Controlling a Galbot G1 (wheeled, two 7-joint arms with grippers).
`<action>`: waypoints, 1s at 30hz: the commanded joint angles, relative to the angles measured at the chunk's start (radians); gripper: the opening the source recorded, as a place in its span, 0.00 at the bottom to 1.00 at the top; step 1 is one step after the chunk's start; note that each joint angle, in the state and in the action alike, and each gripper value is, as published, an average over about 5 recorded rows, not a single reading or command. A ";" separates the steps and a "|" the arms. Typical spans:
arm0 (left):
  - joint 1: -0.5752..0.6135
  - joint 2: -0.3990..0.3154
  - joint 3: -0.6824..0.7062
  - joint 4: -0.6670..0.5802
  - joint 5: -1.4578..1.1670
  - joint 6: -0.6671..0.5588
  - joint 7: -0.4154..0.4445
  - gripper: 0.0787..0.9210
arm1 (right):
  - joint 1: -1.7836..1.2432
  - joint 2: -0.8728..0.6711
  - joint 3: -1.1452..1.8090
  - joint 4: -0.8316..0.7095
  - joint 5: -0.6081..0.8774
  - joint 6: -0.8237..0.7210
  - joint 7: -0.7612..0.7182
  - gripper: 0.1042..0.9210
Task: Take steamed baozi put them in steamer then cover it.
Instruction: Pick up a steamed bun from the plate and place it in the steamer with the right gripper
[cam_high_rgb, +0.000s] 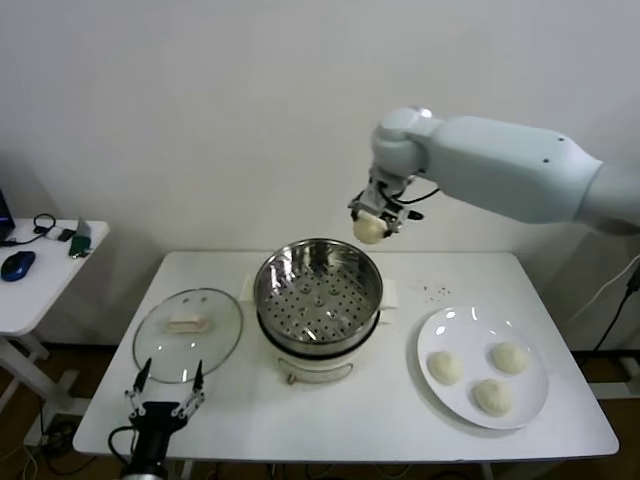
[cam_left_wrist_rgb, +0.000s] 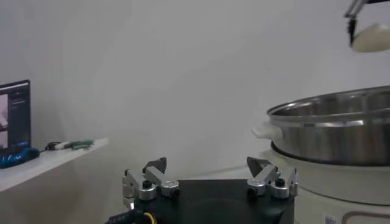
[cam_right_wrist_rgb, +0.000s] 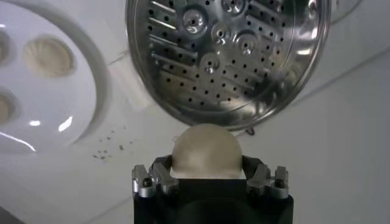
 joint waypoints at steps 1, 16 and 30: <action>0.002 0.006 0.002 -0.001 0.001 0.004 0.000 0.88 | -0.072 0.191 0.006 -0.017 -0.202 0.101 0.008 0.78; -0.006 0.018 -0.005 -0.005 -0.004 0.014 -0.004 0.88 | -0.290 0.301 0.046 -0.198 -0.378 0.169 0.029 0.78; -0.005 0.017 -0.007 -0.001 -0.006 0.018 -0.005 0.88 | -0.342 0.320 0.071 -0.253 -0.438 0.195 0.035 0.78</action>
